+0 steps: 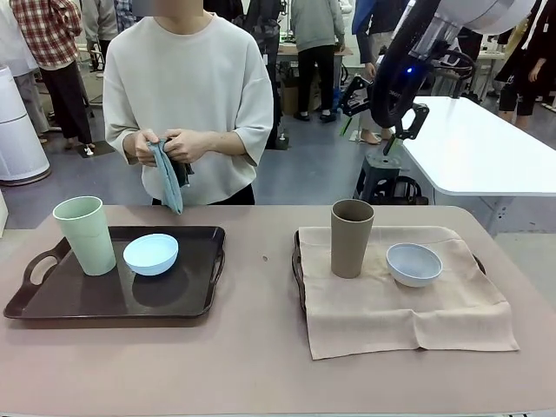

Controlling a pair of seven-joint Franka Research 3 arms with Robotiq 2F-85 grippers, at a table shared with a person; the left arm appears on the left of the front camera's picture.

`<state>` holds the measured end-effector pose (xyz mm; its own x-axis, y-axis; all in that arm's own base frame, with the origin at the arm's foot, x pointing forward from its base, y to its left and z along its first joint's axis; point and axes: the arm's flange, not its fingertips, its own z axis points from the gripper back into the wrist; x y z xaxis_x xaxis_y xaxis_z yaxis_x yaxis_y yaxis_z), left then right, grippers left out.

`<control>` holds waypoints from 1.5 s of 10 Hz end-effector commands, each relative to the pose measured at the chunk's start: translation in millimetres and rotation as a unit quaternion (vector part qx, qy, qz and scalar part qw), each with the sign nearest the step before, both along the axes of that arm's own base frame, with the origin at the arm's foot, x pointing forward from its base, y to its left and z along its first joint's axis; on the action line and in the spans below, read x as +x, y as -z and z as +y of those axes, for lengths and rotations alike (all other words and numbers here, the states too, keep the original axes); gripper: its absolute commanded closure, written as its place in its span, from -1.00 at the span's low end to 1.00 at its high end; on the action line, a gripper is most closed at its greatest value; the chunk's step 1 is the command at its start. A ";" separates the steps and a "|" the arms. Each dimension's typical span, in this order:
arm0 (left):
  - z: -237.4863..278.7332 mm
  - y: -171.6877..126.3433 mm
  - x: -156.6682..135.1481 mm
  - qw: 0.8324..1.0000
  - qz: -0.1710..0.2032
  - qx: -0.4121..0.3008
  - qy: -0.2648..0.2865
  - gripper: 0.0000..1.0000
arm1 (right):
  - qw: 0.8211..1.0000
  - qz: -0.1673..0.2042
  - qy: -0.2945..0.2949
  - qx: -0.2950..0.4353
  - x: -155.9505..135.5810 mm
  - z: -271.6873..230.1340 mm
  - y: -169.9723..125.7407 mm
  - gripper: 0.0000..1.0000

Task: Set up a tray with a mat and arrange the tableware.
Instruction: Pick up the Picnic Bowl and Reusable plastic cup from the Handle tray in front of the human's position and hold them in the air.

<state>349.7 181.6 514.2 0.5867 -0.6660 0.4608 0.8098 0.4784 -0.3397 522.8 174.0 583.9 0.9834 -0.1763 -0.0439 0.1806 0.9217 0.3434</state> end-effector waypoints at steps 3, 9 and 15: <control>1.3 1.0 0.4 1.000 0.002 0.002 -0.001 -1.00 | 1.000 -0.015 -0.003 -0.012 -19.3 -2.2 -17.5 -0.98; 1.0 1.1 0.0 1.000 0.001 -0.001 -0.001 -1.00 | 1.000 -0.014 -0.004 -0.003 -16.8 -0.9 -21.5 -0.98; 29.5 17.0 15.5 0.958 -0.178 -0.020 0.224 -1.00 | 0.994 0.012 -0.104 -0.028 35.2 153.7 15.8 -0.98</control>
<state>357.0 202.7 497.5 0.1059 -0.8078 0.5799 0.9942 0.0971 -0.0463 534.1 313.1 553.8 0.9970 0.0165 -0.0756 0.0099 0.9415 0.3368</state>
